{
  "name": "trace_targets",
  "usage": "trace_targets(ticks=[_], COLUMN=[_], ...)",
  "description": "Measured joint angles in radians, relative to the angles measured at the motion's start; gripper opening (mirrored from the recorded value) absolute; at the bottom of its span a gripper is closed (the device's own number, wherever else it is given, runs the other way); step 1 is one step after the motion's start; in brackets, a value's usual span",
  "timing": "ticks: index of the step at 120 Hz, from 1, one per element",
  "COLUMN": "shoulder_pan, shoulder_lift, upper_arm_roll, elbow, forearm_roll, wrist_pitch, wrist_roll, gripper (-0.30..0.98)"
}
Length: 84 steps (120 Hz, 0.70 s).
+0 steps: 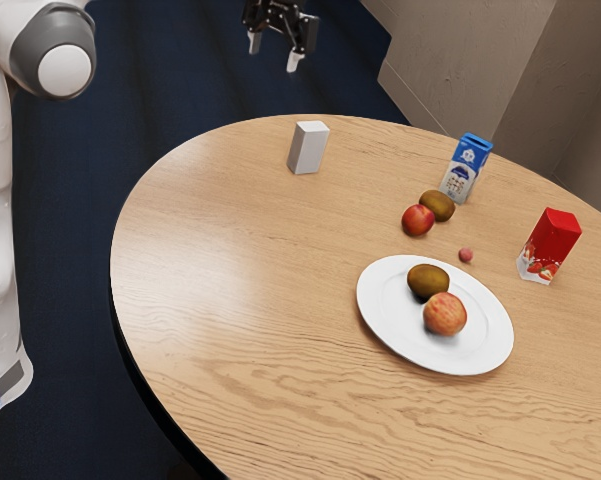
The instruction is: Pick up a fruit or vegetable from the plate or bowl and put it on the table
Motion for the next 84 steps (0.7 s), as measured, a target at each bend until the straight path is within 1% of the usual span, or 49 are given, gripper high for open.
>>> trace_targets(ticks=[10, 21, 29, 37, 43, 51, 53, 59, 64, 77, 84], shoulder_pan=[-0.010, -0.048, -0.060, -0.116, -0.148, -0.205, -0.208, -0.139, -0.121, -0.159, -0.202], shoulder_lift=[0.000, 0.000, 0.015, -0.046, -0.057, -0.065, -0.077, -0.112, -0.130, -0.077, -0.037], upper_arm_roll=[-0.010, -0.016, -0.030, -0.023, -0.011, 0.021, 0.014, -0.091, -0.153, -0.237, -0.259], elbow=[0.001, 0.005, 0.020, -0.071, -0.093, -0.080, -0.043, 0.116, 0.178, 0.168, 0.161], forearm_roll=[0.022, 0.050, 0.074, 0.098, 0.098, 0.078, 0.083, 0.119, 0.147, 0.187, 0.202], wrist_pitch=[0.003, 0.006, 0.017, 0.067, 0.096, 0.119, 0.121, 0.123, 0.110, 0.075, 0.065], wrist_roll=[-0.006, -0.010, 0.018, 0.059, 0.087, 0.121, 0.128, 0.151, 0.168, 0.202, 0.209], gripper=[0.67, 0.67, 0.67, 0.67, 0.67, 0.67, 0.67, 0.67, 0.67, 0.67, 0.67])
